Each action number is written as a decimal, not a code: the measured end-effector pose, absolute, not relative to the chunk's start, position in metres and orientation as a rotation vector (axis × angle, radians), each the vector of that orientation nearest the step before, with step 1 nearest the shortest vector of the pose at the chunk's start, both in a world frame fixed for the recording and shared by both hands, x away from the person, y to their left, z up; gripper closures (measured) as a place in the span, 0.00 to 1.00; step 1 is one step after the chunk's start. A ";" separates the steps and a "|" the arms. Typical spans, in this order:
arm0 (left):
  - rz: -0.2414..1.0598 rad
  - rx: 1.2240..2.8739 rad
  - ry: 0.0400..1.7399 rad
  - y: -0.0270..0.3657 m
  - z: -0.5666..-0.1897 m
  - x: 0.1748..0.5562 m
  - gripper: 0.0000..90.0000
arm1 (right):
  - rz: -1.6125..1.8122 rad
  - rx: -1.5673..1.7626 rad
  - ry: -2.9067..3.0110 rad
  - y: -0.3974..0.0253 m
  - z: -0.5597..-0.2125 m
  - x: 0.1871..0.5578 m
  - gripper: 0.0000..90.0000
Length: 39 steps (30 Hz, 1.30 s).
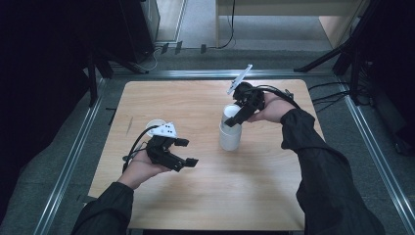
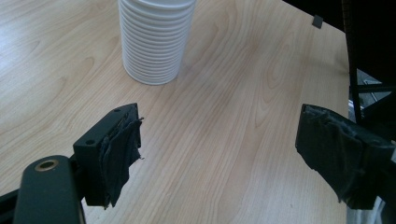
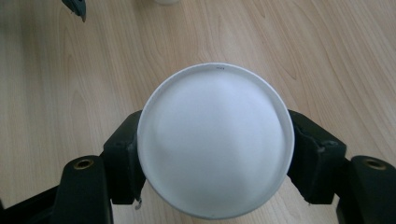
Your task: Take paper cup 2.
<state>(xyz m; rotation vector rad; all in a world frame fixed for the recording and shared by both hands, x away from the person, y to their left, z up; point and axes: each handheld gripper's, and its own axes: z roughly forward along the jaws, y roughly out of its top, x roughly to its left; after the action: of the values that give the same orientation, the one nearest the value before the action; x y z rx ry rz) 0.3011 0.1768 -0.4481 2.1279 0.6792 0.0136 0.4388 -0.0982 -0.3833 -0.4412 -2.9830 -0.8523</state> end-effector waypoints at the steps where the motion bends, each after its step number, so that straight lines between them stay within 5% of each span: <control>1: 0.014 2.129 0.678 0.177 -0.448 0.301 0.16 | -0.854 -0.438 -2.982 -0.098 -0.383 0.439 0.34; 39: 0.003 2.095 0.708 0.181 -0.448 0.306 0.16 | -0.931 -0.374 -3.023 -0.106 -0.306 0.420 0.36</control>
<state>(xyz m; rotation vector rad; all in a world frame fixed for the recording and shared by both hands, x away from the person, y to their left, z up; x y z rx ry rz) 0.3059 0.1805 -0.4482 2.0948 0.7084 0.0026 0.4195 -0.1062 -0.3060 -0.3745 -3.0232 -0.9308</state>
